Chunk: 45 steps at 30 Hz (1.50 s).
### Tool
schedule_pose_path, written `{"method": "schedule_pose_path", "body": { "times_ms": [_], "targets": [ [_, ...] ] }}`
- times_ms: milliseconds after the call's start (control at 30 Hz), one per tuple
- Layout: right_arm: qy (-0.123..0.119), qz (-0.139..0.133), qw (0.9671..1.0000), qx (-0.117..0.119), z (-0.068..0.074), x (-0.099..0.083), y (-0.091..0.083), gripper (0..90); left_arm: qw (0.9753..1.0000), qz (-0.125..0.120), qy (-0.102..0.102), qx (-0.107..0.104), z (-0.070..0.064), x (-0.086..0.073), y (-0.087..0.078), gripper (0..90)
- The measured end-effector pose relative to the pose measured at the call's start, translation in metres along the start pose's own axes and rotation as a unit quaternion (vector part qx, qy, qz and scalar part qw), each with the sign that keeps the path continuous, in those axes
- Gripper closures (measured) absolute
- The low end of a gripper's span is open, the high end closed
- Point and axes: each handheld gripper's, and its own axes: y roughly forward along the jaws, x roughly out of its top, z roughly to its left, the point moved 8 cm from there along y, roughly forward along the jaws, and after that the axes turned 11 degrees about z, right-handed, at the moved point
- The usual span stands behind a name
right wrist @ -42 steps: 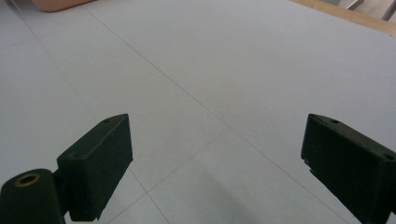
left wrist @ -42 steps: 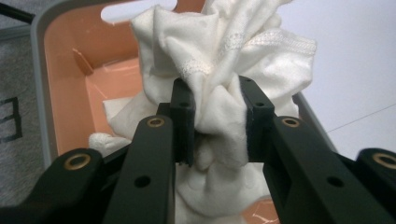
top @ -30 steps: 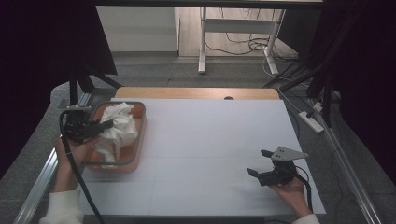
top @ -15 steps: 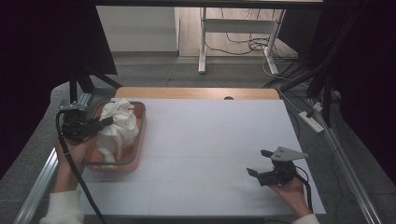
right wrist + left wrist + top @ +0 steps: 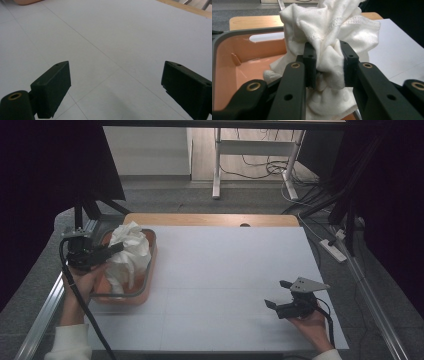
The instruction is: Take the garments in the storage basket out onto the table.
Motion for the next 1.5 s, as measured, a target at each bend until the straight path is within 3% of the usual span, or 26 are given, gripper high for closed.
{"method": "schedule_pose_path", "body": {
  "times_ms": [333,633,900,1267,1500],
  "targets": [
    [0.001,0.000,1.0000,-0.001,0.000,0.000,0.001,8.9,0.9998,-0.015,-0.005,-0.012,-0.006,0.004,-0.001,71.1],
    [0.000,0.001,1.0000,0.000,0.000,0.000,0.002,8.9,0.9984,-0.051,-0.013,-0.021,-0.010,0.010,-0.010,71.2],
    [0.000,0.002,1.0000,0.001,0.001,0.000,0.002,8.9,0.9973,-0.066,-0.016,-0.029,-0.014,0.014,-0.014,71.3],
    [0.001,0.002,1.0000,0.001,0.001,0.000,0.003,8.9,0.9945,-0.094,-0.013,-0.044,-0.032,0.026,-0.017,71.3],
    [0.000,0.004,1.0000,0.002,0.001,-0.001,0.004,8.9,0.9934,-0.103,-0.001,-0.051,-0.046,0.034,-0.016,71.3]
  ]
}}
